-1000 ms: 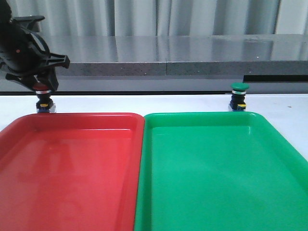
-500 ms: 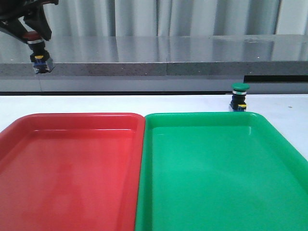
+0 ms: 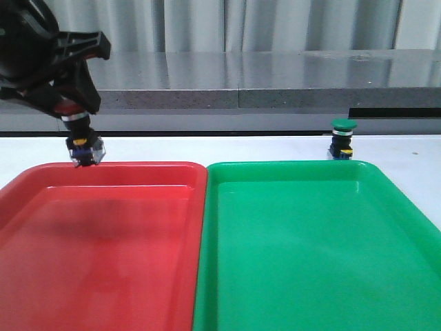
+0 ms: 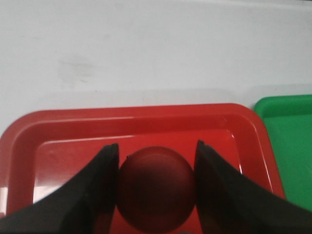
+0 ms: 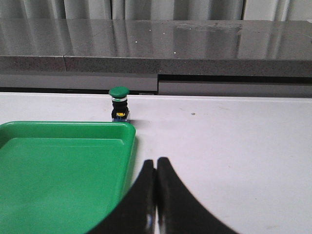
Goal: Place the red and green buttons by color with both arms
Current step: 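Carry the red button toward the robot and lower it into the red tray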
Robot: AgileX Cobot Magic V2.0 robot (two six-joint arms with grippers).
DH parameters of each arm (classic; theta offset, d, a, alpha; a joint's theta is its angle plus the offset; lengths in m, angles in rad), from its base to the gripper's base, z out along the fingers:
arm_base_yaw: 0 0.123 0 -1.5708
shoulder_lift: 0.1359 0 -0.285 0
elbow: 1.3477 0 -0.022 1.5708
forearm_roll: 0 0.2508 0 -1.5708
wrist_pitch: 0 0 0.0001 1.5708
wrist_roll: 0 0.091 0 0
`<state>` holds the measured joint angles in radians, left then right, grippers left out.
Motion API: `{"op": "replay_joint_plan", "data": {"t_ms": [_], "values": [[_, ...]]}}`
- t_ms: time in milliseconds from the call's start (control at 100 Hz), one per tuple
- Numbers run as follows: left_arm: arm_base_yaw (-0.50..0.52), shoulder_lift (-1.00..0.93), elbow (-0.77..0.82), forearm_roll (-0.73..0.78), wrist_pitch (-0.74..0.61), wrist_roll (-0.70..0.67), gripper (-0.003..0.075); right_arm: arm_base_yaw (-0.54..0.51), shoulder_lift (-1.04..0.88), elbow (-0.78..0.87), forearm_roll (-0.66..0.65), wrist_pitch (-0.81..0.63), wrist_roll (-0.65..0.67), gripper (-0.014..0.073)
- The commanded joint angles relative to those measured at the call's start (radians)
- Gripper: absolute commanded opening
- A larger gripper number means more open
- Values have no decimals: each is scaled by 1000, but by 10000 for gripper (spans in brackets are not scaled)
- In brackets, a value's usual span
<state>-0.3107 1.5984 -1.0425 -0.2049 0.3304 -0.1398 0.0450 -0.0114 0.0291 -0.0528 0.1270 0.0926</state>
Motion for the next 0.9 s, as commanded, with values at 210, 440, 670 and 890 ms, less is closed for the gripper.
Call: {"op": "replay_joint_plan", "data": {"t_ms": [210,440,670,890], "values": [[-58,-48,102,-25,-230,-12,155,-4,-19,-17,-12,-89,2,-67],[-58,-5,112,-44,-268,-12,155,-4,-19,-17,-12,-89,2,-67],[-58,50,112,-46,-259,-12,155,-4,-19,-17,-12,-89,2,-67],[-58,54,112,-50,-259,-12,157,-4,-19,-17,-12,-89,2,-67]]}}
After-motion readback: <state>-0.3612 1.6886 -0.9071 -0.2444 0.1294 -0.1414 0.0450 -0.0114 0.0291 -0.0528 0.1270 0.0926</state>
